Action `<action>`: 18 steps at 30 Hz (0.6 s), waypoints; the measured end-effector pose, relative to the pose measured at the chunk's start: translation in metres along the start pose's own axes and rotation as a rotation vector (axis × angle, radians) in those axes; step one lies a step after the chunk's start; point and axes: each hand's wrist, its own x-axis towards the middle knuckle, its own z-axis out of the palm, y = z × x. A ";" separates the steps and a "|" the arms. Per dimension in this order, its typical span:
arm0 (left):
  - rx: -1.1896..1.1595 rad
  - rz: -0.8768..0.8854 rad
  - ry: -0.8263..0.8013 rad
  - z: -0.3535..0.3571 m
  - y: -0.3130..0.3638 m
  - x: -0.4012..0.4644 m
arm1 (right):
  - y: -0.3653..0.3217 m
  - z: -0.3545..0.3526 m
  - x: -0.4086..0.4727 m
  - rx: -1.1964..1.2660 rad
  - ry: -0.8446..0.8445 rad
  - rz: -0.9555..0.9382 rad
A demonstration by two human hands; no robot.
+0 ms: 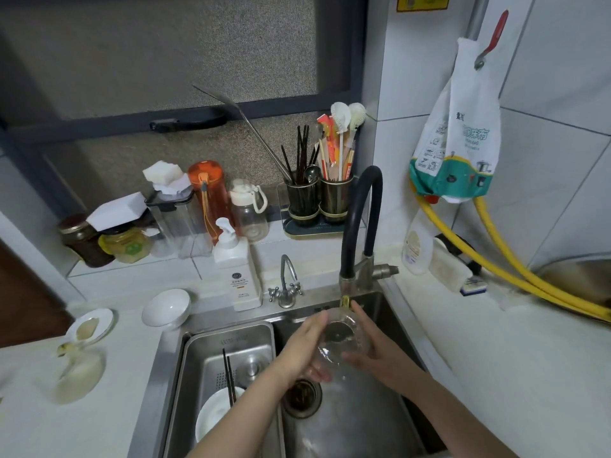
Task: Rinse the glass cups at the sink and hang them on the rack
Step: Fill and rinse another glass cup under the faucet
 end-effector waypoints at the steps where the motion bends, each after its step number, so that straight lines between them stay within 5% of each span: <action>1: 0.004 0.000 -0.001 -0.001 0.000 0.000 | 0.000 0.002 -0.001 -0.030 -0.004 -0.027; 8: 0.034 -0.014 -0.116 -0.005 0.000 -0.009 | -0.010 0.004 -0.011 -0.012 0.042 -0.017; 18: 0.405 0.180 -0.293 -0.031 -0.012 -0.028 | -0.011 0.012 -0.031 0.020 0.061 0.106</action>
